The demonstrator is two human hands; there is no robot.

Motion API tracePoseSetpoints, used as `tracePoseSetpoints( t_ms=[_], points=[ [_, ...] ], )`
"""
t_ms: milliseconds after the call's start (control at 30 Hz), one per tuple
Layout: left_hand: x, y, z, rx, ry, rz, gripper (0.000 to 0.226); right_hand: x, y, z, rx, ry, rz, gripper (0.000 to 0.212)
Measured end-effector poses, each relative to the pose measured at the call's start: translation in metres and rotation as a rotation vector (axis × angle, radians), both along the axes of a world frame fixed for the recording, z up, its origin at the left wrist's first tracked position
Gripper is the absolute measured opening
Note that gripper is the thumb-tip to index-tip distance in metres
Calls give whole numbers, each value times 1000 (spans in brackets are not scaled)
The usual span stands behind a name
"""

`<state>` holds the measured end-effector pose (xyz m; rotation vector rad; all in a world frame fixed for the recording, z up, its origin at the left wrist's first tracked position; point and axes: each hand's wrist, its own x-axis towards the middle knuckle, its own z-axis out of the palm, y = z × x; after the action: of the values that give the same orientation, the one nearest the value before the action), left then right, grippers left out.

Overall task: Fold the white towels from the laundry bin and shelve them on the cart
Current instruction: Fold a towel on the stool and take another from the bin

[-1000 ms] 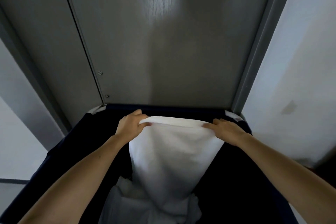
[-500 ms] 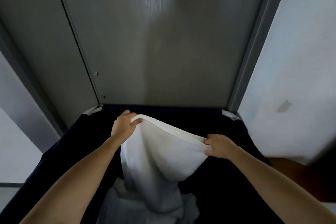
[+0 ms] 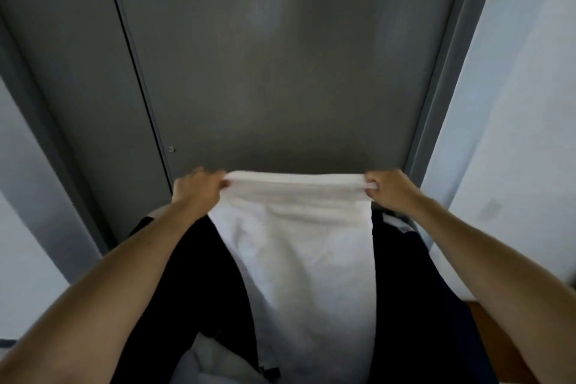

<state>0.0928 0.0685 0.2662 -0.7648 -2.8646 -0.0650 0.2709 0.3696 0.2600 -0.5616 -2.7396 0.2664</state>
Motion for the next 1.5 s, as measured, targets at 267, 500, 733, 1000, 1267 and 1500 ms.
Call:
tracePoseSetpoints(
  t_ms=[267,500,733,1000,1267,1500],
  points=[
    [12,21,8,327,108,-21,24,19,3,33,-81,199,-154,13],
    [29,10,-30,51,74,-48,24,50,-8,-2,-184,1,-205,30],
    [39,29,5,453,26,49,24,34,-18,22,-816,454,-232,28],
    [58,33,30,667,28,33,21,40,1,43,-810,561,-199,27],
    [94,40,120,681,199,-103,20,88,4,119,-887,770,-202,29],
    [123,57,201,739,288,-243,18,155,0,207,-659,924,-230,27]
  ],
)
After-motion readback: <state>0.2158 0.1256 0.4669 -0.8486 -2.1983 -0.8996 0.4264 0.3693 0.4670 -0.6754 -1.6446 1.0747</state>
